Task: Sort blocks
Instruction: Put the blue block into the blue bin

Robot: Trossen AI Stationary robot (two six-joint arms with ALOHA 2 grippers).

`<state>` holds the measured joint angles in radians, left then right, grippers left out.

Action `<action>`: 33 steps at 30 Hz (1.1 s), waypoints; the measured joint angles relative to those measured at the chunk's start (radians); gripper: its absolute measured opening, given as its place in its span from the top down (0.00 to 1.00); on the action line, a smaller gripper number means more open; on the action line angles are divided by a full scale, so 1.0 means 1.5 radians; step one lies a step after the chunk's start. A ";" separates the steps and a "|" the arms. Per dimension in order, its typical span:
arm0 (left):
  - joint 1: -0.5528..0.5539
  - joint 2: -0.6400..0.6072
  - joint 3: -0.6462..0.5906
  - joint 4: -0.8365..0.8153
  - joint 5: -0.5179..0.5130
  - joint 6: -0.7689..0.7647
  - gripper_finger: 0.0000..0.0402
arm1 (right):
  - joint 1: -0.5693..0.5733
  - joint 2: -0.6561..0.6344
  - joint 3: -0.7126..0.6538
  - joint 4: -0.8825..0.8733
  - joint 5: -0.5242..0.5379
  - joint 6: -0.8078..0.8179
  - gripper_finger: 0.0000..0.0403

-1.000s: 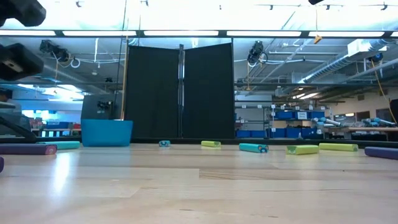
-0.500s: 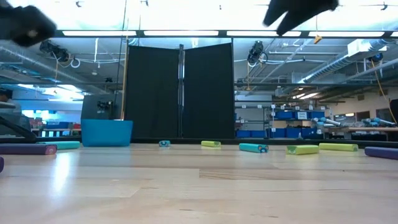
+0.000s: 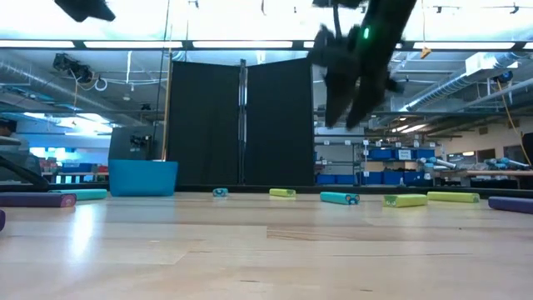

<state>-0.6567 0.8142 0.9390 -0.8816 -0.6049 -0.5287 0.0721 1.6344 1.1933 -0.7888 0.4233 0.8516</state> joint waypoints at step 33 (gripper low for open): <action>0.000 -0.042 0.000 0.004 -0.252 0.035 0.21 | -0.084 0.121 -0.172 0.292 -0.061 0.007 0.30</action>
<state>-0.6563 0.7515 0.9390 -0.8762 -0.9833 -0.4755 -0.0536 1.8156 0.9348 -0.3503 0.3318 0.8617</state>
